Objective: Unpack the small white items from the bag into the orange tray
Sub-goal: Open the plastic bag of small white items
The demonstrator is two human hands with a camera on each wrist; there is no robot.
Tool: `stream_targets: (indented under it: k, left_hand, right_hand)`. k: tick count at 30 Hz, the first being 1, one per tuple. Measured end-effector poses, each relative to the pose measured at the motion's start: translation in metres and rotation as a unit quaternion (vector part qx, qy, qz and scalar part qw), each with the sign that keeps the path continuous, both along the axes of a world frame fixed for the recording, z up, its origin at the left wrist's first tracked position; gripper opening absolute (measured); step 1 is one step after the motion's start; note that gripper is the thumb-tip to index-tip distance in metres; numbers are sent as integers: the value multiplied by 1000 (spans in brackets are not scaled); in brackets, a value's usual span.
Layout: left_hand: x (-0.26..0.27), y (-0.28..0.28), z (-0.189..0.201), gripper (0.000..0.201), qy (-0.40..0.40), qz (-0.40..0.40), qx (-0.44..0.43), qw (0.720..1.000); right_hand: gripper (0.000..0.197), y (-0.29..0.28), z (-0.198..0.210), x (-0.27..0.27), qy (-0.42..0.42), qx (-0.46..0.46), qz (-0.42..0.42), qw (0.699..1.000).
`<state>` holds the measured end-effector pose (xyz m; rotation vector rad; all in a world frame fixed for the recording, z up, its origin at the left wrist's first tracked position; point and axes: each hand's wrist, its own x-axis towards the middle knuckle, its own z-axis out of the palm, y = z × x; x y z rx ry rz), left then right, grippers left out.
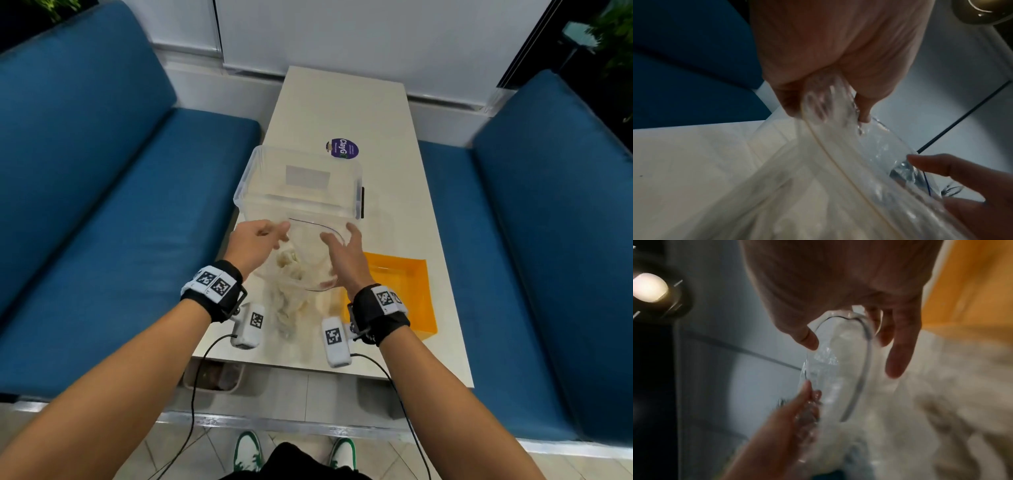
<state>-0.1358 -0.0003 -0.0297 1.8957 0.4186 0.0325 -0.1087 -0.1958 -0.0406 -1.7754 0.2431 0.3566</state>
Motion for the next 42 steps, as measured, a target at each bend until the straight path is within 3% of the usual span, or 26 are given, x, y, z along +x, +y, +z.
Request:
stream_targets:
  k: [1, 3, 5, 8, 11, 14, 17, 19, 22, 24, 26, 28, 32, 33, 34, 36, 37, 40, 42]
  left_hand:
    - [3, -1, 0, 42, 11, -2, 10, 1000]
    - [9, -3, 2, 55, 46, -21, 10, 999]
    - [13, -3, 5, 61, 98, -32, -30, 994]
    - [16, 7, 1, 53, 143, -21, -175, 974]
    - [16, 18, -9, 42, 157, -15, -251, 955]
    - [12, 17, -15, 49, 130, -25, -175, 976]
    - [4, 13, -16, 60, 56, -62, -74, 994]
    - [2, 14, -20, 47, -2, -76, 9, 997]
    - [7, 13, -25, 16, -21, -75, 87, 993]
    - [9, 12, -23, 16, -4, -44, 37, 998]
    - [11, 9, -17, 28, 30, -5, -109, 994]
    - [14, 5, -15, 36, 64, 23, -181, 981]
    - [19, -4, -22, 36, 56, 57, -149, 986]
    - [20, -6, -24, 36, 51, 58, -142, 987]
    - [19, -6, -25, 38, 45, 53, -141, 988]
    - [17, -5, -29, 47, 26, 44, -130, 990]
    - [15, -3, -31, 46, 13, 39, -94, 995]
    - [2, 2, -36, 21, -11, 8, 110, 994]
    - [-10, 1, -45, 36, -44, -23, 193, 980]
  right_hand:
    - [74, 1, -2, 0, -72, -52, 18, 996]
    - [46, 3, -5, -2, -212, -138, 50, 966]
    - [19, 6, -6, -1, -247, -142, 40, 958]
    - [27, 6, -12, 4, -102, 67, 14, 992]
    - [27, 6, -13, 12, 71, 275, -40, 958]
    - [22, 9, -13, 19, 152, 386, -113, 903]
    - [14, 5, -21, 24, 153, 411, -121, 891]
    - [20, 4, -26, 25, 141, 400, -112, 899]
    - [16, 4, -33, 24, 130, 357, -121, 917]
    - [13, 3, -40, 24, 81, 200, -81, 973]
    - [11, 2, -42, 22, -3, -5, -17, 1000]
    - [13, 3, -37, 16, -89, -143, 32, 985]
    - [57, 11, -25, 2, -265, -285, 80, 918]
    - [59, 14, -26, 1, -285, -317, 106, 898]
    - [49, 16, -28, 1, -299, -334, 132, 884]
    - [26, 16, -30, 5, -299, -291, 142, 898]
    - [25, 14, -34, 9, -279, -253, 126, 918]
    - [26, 13, -41, 18, -180, -162, 56, 969]
    - [31, 18, -46, 20, -120, -91, 16, 988]
